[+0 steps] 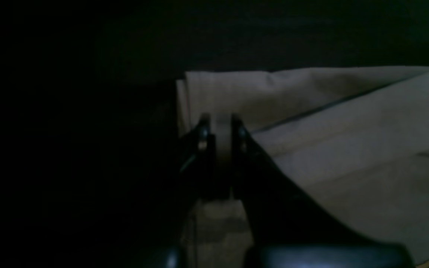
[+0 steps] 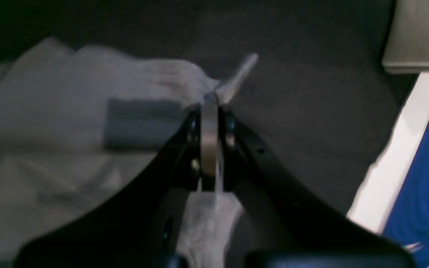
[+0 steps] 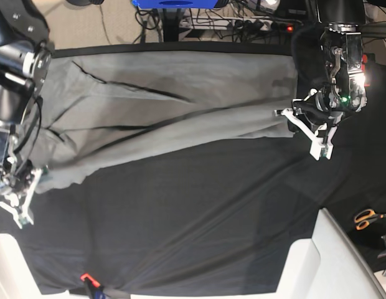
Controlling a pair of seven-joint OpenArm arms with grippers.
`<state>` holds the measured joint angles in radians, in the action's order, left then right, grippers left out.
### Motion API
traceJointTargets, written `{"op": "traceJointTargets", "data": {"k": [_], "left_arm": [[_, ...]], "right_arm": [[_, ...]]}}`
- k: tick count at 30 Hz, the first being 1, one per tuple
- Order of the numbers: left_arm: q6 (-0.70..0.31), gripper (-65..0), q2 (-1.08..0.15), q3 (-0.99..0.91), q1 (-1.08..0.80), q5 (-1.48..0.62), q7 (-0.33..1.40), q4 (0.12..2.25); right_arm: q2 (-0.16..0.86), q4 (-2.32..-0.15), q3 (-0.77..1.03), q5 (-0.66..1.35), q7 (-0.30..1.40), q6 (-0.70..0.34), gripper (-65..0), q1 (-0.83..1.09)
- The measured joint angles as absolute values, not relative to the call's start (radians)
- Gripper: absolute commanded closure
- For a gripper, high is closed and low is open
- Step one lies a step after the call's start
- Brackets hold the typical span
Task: Fold the T-shirt properly
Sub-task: 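Move both grippers to the shirt's hem corners and pinch them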
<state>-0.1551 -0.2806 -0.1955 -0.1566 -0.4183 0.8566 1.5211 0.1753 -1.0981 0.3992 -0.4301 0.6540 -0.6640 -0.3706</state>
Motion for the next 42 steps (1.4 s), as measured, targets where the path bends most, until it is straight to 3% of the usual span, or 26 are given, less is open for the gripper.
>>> {"op": "traceJointTargets", "data": {"k": [12,21,42], "left_arm": [[-0.156,0.0,-0.289,-0.192,-0.165,-0.418,0.854,1.534],[-0.154,0.0,-0.306,-0.112,-0.182,-0.415,0.856,1.588],[-0.155,0.0,-0.338,-0.114,-0.278,-0.415,0.857,1.672]], "right_arm": [[0.131,-1.477,0.399,-0.417,0.913,-0.693,-0.2,-0.132],[0.045,-1.663,0.404,-0.422,0.934,-0.691,-0.2,0.047],[0.014,-1.872,0.406,-0.418,0.926,-0.69,-0.2,0.293]]}}
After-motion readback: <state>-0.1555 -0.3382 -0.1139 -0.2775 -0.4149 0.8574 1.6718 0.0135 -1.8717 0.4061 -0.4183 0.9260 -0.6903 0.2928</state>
